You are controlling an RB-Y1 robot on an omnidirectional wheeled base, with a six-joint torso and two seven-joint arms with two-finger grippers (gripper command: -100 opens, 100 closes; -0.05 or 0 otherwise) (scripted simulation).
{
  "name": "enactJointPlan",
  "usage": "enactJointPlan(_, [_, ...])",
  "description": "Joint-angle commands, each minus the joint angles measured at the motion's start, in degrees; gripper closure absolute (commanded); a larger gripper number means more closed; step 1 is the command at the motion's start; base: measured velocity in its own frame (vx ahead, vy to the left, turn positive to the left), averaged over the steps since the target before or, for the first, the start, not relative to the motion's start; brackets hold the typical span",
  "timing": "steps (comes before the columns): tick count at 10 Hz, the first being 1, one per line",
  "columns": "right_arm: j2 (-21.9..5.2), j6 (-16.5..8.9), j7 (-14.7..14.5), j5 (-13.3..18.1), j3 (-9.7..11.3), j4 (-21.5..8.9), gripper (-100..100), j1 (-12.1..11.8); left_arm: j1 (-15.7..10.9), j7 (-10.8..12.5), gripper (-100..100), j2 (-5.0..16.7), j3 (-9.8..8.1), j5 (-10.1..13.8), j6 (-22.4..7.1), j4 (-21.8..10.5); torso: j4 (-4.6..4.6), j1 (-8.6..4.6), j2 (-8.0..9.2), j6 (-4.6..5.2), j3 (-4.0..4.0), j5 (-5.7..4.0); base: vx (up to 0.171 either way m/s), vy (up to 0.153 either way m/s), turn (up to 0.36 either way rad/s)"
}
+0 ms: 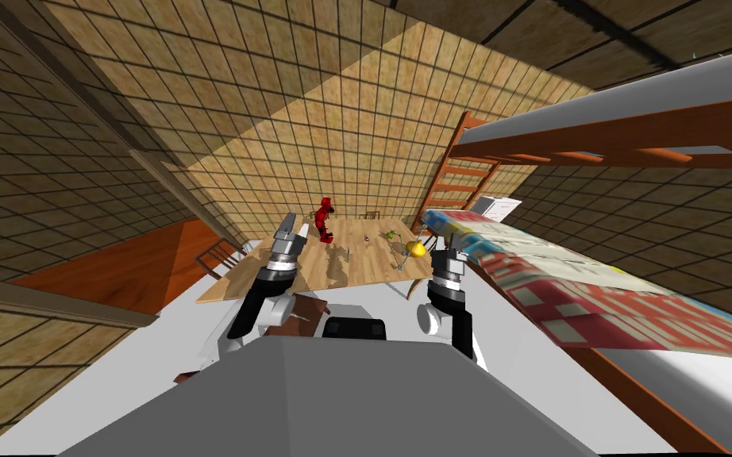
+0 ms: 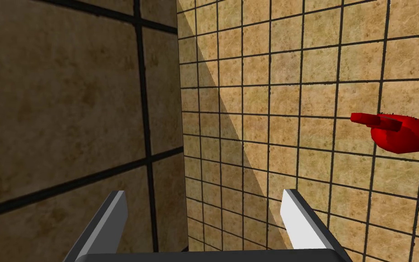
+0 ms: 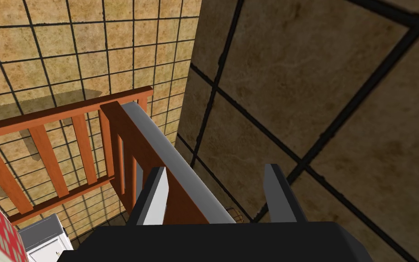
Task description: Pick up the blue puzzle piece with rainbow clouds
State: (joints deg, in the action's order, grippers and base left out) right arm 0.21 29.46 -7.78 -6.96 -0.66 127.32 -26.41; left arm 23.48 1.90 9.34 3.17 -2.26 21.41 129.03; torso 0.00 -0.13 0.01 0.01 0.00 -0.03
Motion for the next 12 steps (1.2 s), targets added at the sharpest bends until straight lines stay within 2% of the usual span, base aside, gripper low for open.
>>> enactJointPlan(1, [0.0, 0.0, 0.0, 0.0, 0.0, 0.0, 0, 0.0, -0.9, -0.8, -100, 1.8, 1.27, 0.5, -2.8, -1.8, 0.0, 0.0, 0.0, 0.0, 0.0, 0.0, -0.004, -0.038, -0.112])
enactJointPlan(2, [0.0, 0.0, 0.0, 0.0, 0.0, 0.0, 0, 0.0, -0.9, -0.8, -100, 1.8, 1.27, 0.5, -2.8, -1.8, 0.0, 0.0, 0.0, -0.01, 0.0, 0.0, -0.002, -0.024, -0.045])
enactJointPlan(5, [0.0, 0.0, 0.0, 0.0, 0.0, 0.0, 0, 0.0, -2.9, -2.2, -100, 5.5, 3.56, 1.9, -7.6, -5.5, 0.0, 0.0, -0.02, 0.0, -0.01, 0.0, -0.001, -0.035, -0.148])
enactJointPlan(6, [0.0, 0.0, 0.0, 0.0, 0.0, 0.0, 0, 0.0, -2.9, -2.2, -100, 5.5, 3.56, 1.9, -7.9, -5.5, 0.0, -0.01, -0.01, 0.01, -0.01, 0.0, -0.001, -0.023, -0.064])
enactJointPlan(11, [0.0, 0.0, 0.0, 0.0, 0.0, 0.0, 0, 0.0, -6.6, -4.8, -100, 12.3, 7.86, 4.3, -17.7, -12.5, -0.01, -0.04, -0.05, -0.02, -0.03, -0.01, 0.004, -0.044, -0.17])
enactJointPlan(12, [0.0, 0.0, 0.0, 0.0, 0.0, 0.0, 0, 0.0, -6.6, -4.8, -100, 12.3, 7.86, 4.3, -17.7, -12.5, -0.01, -0.06, -0.01, -0.01, -0.01, -0.01, -0.005, -0.034, -0.055])
